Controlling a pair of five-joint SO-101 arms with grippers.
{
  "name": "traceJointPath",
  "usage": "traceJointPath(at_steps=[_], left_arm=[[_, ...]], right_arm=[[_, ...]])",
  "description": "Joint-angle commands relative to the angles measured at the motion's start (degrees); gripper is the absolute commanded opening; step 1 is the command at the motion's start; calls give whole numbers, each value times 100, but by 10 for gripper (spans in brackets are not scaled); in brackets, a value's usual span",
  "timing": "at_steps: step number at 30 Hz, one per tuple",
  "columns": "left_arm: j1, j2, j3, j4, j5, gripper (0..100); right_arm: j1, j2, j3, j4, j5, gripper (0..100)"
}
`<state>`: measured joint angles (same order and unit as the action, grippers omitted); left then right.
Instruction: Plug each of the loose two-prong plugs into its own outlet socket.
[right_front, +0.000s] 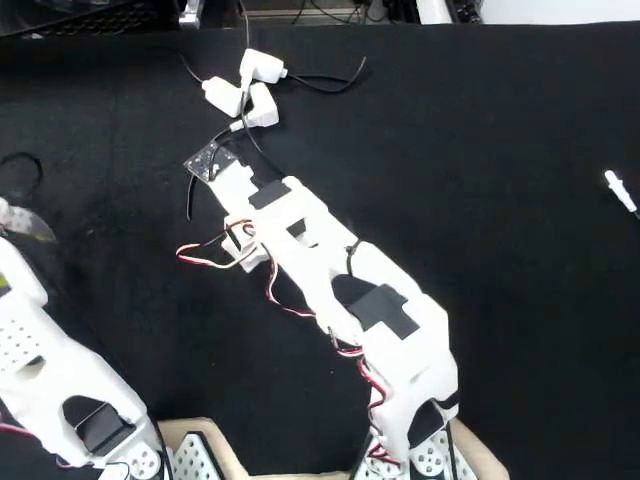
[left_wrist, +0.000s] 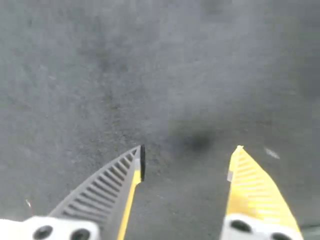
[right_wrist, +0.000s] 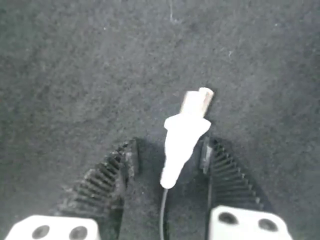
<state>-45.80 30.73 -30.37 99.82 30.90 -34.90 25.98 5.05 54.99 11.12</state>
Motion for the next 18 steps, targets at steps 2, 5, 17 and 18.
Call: traceJointPath(at_steps=[2, 5, 17, 18], left_arm=[[163, -1284, -655, 105, -703, 278], [101, -1776, -1024, 105, -1134, 278], [-1666, -1354, -2123, 62, -2215, 284], [-1780, -1152, -2334, -9, -2259, 284]], right_arm=[[26, -163, 4, -79, 88, 239], [26, -163, 4, -62, 88, 240], [9, -180, 92, -53, 97, 240], [9, -180, 92, -53, 97, 240]])
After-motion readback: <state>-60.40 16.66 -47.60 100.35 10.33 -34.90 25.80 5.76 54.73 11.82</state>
